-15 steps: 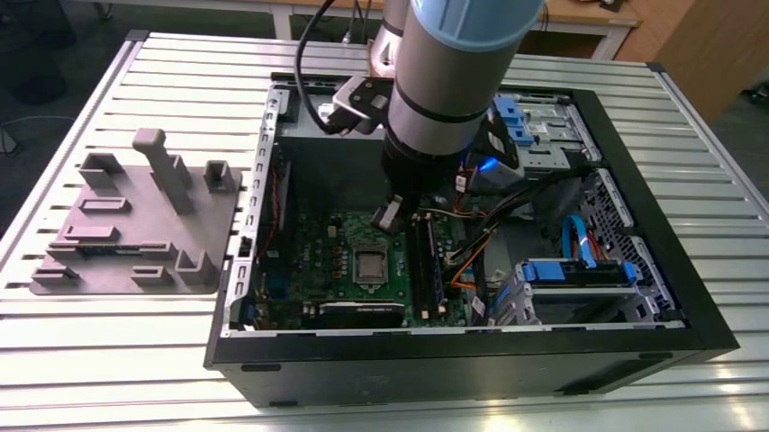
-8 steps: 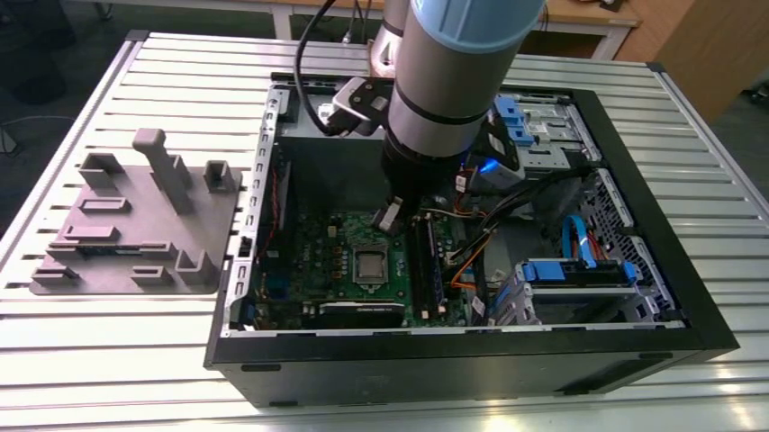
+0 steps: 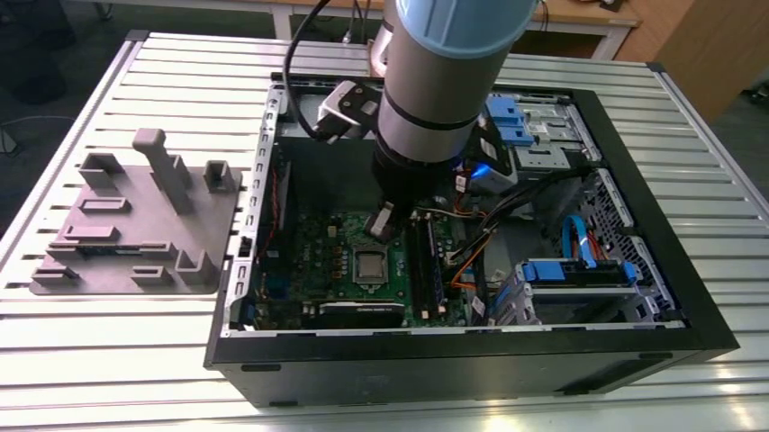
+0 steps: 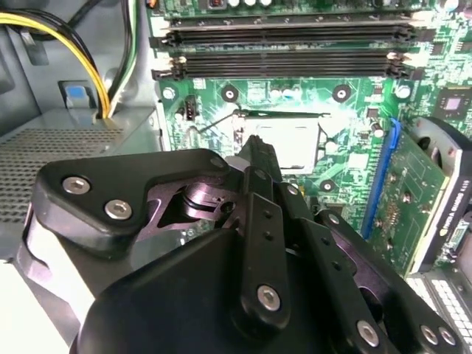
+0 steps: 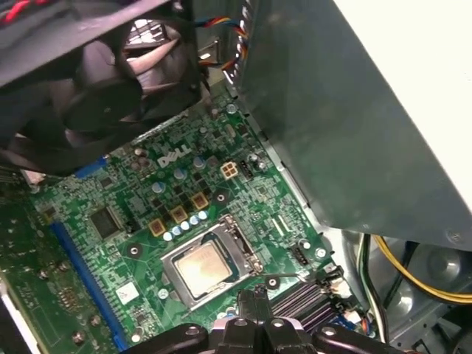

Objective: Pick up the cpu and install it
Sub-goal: 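Close the cpu cover, then install the first cpu locking lever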

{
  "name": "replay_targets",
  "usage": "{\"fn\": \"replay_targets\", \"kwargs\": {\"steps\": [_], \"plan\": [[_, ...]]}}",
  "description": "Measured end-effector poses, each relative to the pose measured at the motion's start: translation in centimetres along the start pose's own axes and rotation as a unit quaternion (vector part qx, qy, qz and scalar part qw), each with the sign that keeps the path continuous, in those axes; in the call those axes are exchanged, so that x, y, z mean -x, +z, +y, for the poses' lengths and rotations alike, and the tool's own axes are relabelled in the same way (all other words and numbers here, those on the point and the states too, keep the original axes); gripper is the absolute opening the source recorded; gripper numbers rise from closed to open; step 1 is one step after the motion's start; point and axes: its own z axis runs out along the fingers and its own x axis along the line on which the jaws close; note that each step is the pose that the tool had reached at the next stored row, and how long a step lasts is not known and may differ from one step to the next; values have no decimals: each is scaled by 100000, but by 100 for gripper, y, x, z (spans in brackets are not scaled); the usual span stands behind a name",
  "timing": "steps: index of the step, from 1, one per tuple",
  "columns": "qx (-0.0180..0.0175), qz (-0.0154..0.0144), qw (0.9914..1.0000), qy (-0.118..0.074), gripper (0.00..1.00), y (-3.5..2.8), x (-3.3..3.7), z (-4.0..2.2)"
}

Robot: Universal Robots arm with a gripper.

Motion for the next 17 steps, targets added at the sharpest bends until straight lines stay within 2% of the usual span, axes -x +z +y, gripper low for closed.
{"fn": "replay_targets", "kwargs": {"steps": [6, 17], "plan": [[1, 2, 100000, 4, 10, -4, -42, -10], [3, -3, 100000, 15, 10, -2, -34, -18]]}}
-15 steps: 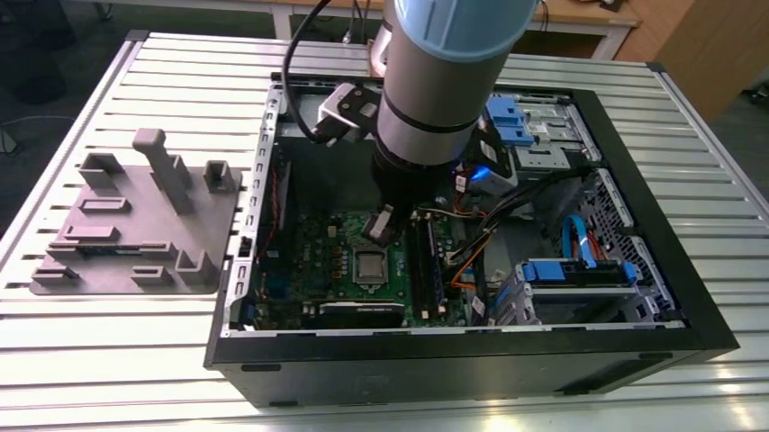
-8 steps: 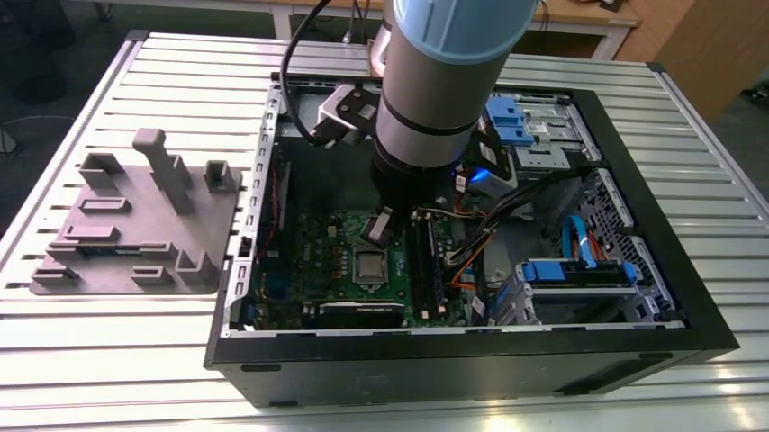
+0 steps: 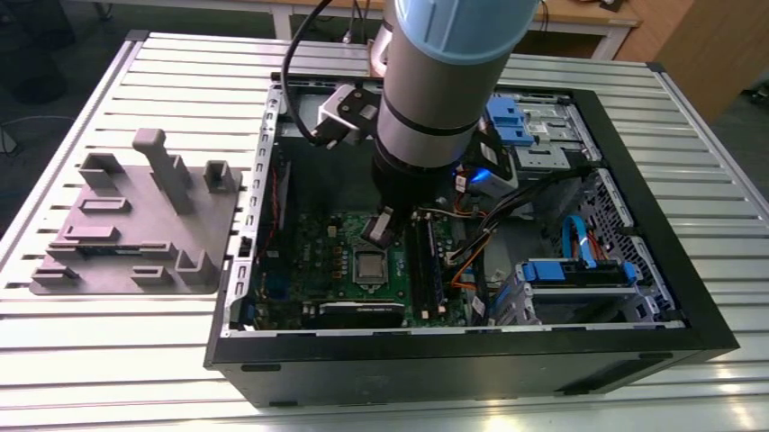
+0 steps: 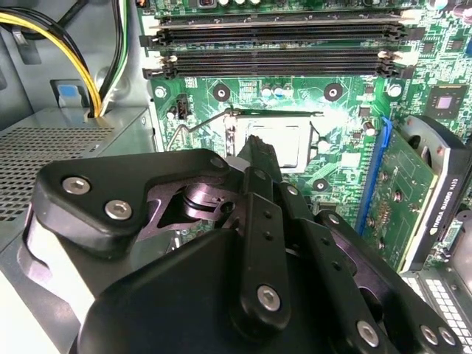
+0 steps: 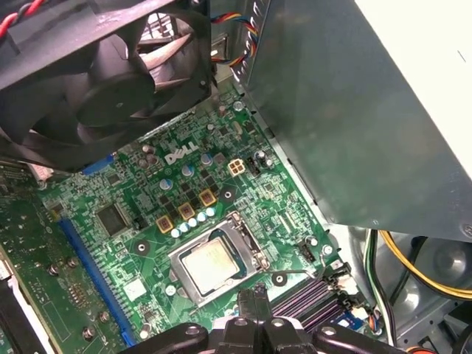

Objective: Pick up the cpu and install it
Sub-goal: 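Install the first cpu locking lever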

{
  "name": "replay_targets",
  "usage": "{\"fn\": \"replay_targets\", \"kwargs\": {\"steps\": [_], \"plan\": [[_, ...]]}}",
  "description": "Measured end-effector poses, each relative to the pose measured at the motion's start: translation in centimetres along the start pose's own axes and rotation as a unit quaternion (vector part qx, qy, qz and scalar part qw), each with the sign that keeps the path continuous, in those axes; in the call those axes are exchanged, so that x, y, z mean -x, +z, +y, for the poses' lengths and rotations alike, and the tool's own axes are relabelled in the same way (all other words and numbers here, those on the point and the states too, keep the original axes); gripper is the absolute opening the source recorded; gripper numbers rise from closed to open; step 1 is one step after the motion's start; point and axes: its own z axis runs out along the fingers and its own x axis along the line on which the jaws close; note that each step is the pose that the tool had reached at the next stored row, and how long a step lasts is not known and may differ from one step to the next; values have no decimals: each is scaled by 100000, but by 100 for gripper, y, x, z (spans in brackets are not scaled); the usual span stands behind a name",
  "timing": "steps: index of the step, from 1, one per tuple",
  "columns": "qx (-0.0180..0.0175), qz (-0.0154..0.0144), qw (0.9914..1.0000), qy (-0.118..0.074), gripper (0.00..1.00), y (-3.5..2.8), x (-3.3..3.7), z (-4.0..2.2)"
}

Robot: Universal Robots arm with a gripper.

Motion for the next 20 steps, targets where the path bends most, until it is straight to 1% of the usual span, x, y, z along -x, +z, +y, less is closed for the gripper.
{"fn": "replay_targets", "kwargs": {"steps": [2, 5, 11, 15, 17, 20], "plan": [[-1, 7, 100000, -12, 10, 1, 26, -7], [-1, 6, 100000, -8, 10, 9, 96, -17], [31, 24, 100000, -5, 10, 37, 297, -20], [39, 28, 100000, 4, 10, 58, 420, -4], [42, 31, 100000, -1, 10, 67, 467, 9], [45, 30, 100000, -4, 10, 85, 516, 42]]}}
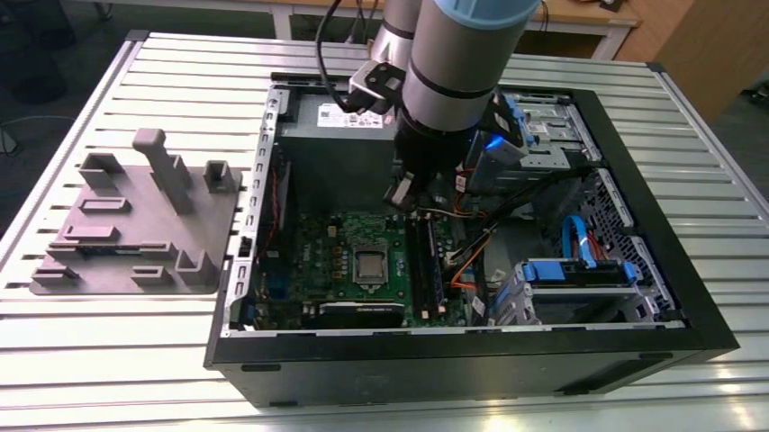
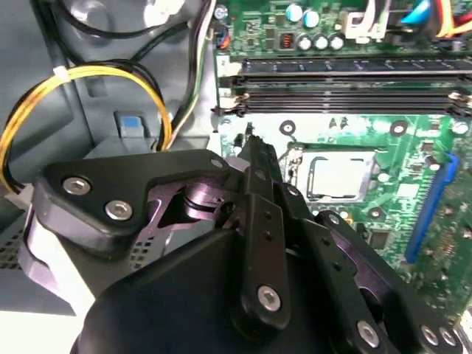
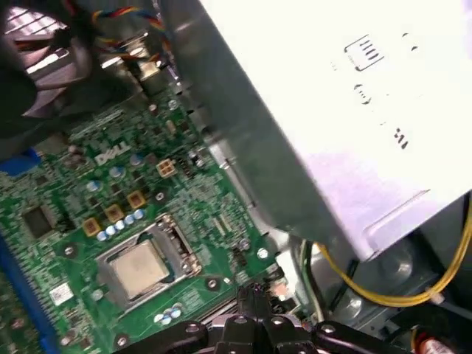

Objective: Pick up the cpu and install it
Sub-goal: 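Install the first cpu locking lever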

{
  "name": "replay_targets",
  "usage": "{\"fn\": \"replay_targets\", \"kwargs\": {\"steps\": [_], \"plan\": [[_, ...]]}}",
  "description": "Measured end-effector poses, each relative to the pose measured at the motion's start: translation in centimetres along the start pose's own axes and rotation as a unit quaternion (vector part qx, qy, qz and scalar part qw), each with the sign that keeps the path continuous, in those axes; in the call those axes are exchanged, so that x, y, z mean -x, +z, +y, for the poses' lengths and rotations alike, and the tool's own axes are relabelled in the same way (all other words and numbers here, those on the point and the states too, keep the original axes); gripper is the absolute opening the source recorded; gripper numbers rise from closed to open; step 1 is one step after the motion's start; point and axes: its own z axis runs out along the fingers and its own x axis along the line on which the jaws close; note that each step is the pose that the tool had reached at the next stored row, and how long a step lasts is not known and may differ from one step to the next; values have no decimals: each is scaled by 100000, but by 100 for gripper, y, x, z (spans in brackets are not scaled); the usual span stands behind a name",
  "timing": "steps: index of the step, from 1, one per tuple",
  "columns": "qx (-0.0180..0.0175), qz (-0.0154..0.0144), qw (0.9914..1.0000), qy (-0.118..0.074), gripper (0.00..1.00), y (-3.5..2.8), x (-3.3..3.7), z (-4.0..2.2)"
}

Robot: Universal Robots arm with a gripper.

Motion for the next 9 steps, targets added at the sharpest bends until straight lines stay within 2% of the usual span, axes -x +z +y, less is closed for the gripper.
{"fn": "replay_targets", "kwargs": {"steps": [4, 9], "plan": [[40, 41, 99999, -498, 10, 39, -15, 50], [53, 165, 99993, -1135, 10, 42, -45, 39]]}}
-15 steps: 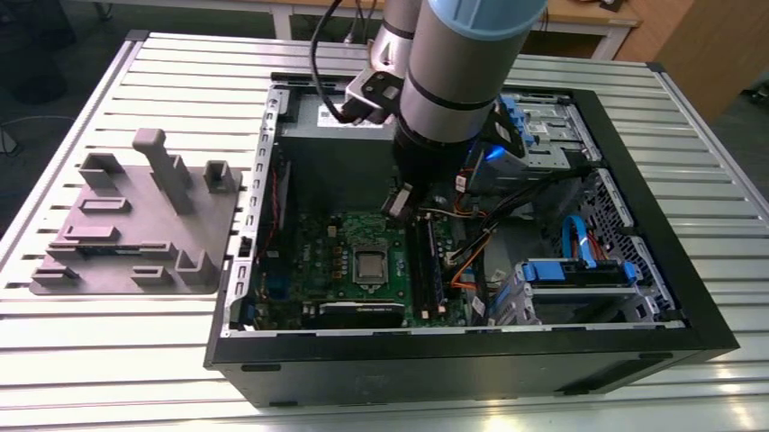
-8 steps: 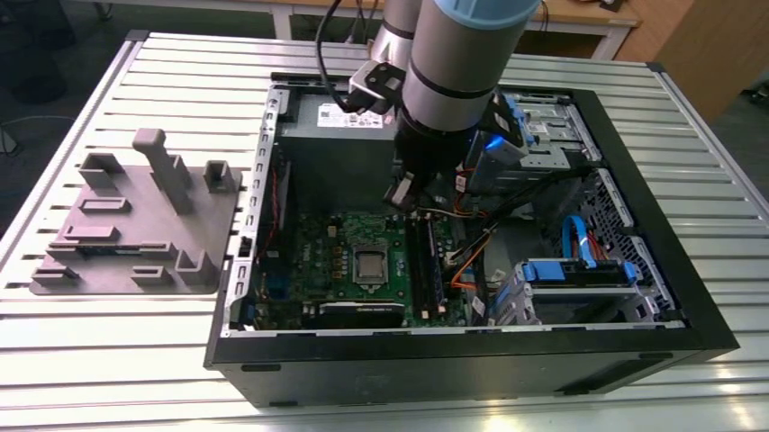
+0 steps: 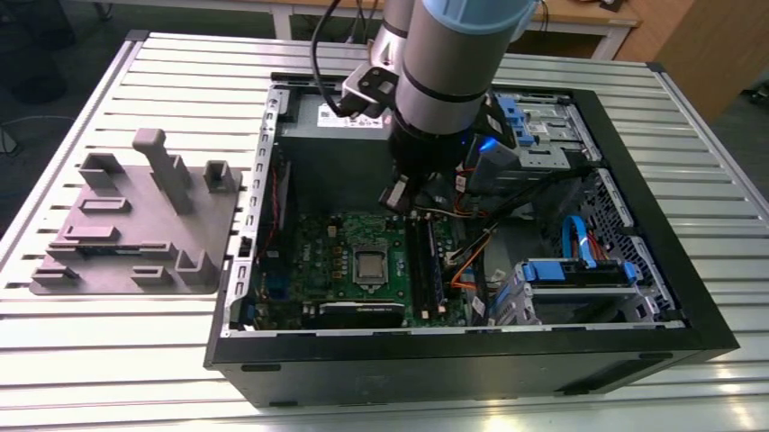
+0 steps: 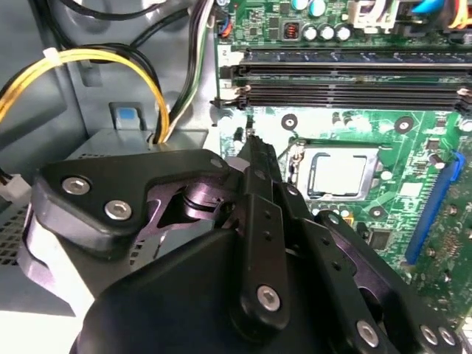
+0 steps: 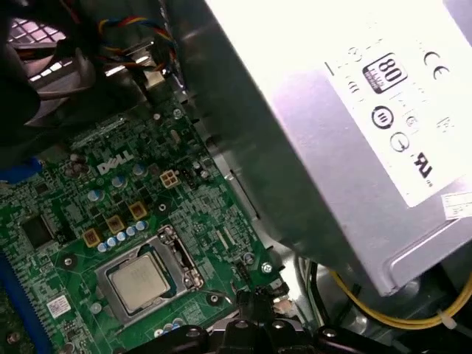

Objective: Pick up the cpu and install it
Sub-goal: 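Install the first cpu locking lever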

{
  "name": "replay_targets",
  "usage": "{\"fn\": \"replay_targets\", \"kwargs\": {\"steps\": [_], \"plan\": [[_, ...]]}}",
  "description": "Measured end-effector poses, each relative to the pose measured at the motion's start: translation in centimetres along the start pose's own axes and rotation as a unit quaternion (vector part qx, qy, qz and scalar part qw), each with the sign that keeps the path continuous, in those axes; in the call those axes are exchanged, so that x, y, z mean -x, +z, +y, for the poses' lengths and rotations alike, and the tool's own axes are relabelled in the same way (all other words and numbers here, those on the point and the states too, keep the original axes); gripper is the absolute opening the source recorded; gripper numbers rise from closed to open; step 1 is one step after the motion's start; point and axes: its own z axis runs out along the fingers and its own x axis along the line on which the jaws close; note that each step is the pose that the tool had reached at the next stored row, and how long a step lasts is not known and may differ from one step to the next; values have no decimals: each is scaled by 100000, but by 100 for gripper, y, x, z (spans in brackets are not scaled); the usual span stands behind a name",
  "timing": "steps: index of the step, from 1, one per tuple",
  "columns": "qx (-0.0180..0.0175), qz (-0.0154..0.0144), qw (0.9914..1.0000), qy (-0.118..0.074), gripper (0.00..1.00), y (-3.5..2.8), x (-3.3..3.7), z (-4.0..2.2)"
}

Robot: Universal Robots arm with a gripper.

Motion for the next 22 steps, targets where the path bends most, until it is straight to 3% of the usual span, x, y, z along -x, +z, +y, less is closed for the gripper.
{"fn": "replay_targets", "kwargs": {"steps": [4, 8, 16, 22], "plan": [[-140, 253, 100000, -93, 10, -7, -52, -27], [-616, 1059, 99992, -120, 10, -10, -87, -28], [-567, 1242, 99975, -1772, 10, -14, -167, -33], [-414, 1451, 99894, -4347, 10, -10, -190, -46]]}}
